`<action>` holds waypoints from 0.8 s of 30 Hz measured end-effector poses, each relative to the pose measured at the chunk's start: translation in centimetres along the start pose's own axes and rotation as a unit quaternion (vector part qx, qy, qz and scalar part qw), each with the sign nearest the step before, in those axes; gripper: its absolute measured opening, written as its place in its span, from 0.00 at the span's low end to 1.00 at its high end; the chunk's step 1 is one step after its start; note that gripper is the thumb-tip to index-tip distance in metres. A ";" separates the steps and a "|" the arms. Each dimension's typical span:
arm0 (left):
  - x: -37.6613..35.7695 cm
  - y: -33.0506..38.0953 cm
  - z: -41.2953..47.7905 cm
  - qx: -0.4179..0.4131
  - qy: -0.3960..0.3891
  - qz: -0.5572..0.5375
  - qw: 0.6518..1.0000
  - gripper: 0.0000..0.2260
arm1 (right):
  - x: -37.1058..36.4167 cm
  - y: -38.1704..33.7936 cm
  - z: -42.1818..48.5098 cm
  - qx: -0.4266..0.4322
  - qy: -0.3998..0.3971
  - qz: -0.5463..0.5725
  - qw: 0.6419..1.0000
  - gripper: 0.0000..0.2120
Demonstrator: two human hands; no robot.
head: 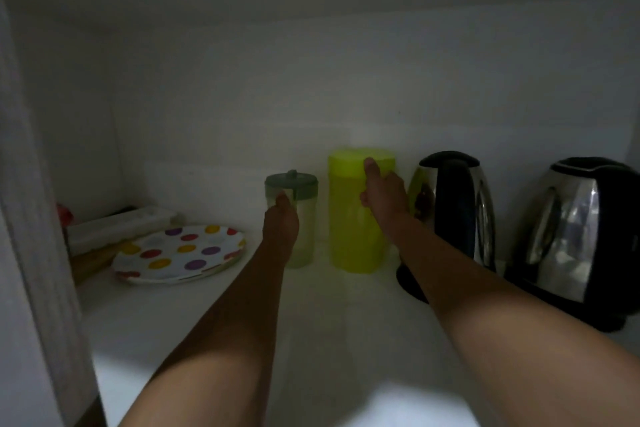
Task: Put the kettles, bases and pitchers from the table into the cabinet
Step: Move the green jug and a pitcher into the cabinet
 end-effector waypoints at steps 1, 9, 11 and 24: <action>-0.1 -0.1 -0.1 0.014 -0.002 0.005 1.000 0.31 | 0.0 -0.1 0.0 0.005 -0.016 -0.012 1.000 0.45; 1.8 -1.8 -4.5 0.050 0.029 0.123 0.991 0.39 | 3.9 1.8 -2.4 0.004 -0.037 -0.134 0.990 0.44; 3.0 -1.0 -6.8 0.003 0.038 0.177 0.983 0.34 | 5.1 1.7 -4.7 0.026 -0.052 -0.155 0.986 0.43; 18.0 3.4 -30.1 -0.282 0.042 0.397 0.873 0.26 | 15.9 -0.9 -27.8 0.198 -0.079 -0.351 0.912 0.28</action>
Point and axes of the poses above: each hand's wrist, its own z-axis towards the middle knuckle, its own x-axis out of the back of the hand, y = z × x, the point moved 10 cm from there along z, towards the middle knuckle, and after that the axes turned 13 degrees about y, right-handed, at the moved point
